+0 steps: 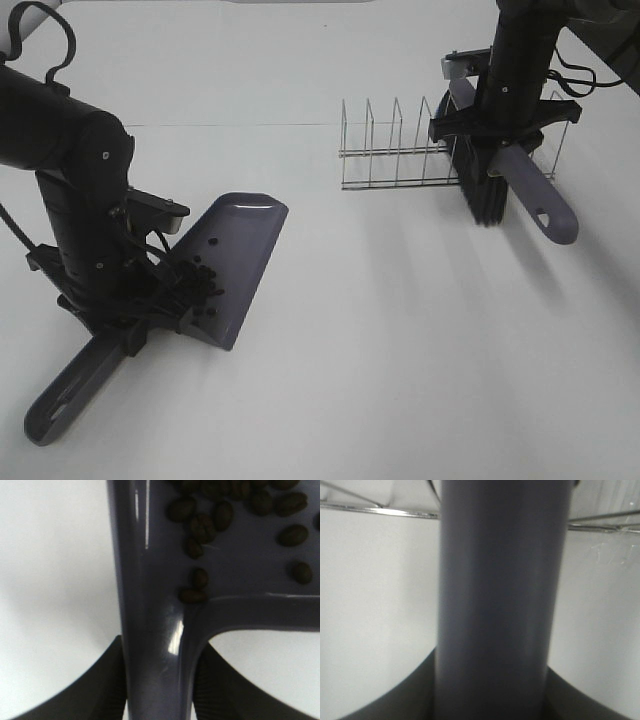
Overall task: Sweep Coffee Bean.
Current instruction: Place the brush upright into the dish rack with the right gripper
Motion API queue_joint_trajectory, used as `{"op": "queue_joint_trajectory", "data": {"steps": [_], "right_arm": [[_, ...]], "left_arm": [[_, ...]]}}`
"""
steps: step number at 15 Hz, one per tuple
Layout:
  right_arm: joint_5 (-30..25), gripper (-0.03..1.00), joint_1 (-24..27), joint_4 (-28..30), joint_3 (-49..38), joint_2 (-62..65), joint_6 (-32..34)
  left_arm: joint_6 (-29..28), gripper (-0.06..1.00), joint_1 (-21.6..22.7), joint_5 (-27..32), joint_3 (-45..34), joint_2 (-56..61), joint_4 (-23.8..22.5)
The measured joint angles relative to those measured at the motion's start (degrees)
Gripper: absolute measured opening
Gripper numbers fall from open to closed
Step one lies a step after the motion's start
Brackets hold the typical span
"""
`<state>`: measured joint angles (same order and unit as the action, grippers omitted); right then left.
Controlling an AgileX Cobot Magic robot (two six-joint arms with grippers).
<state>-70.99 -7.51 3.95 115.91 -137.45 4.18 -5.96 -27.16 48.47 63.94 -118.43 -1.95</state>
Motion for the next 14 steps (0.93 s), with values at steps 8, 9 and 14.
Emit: {"op": "queue_joint_trajectory", "data": {"steps": [8, 9, 14], "right_arm": [[0.17, 0.28, 1.55, -7.56, 1.26, -0.97, 1.38], [0.17, 0.28, 1.89, -8.65, 1.26, -1.32, 1.38], [0.17, 0.28, 1.95, -8.31, 1.26, -1.72, 1.38]], "left_arm": [[0.0, 0.31, 0.0, 0.57, 0.0, 0.0, 0.11], [0.0, 0.31, 0.0, 0.63, 0.0, 0.0, 0.11], [0.0, 0.31, 0.0, 0.69, 0.0, 0.0, 0.23]]}}
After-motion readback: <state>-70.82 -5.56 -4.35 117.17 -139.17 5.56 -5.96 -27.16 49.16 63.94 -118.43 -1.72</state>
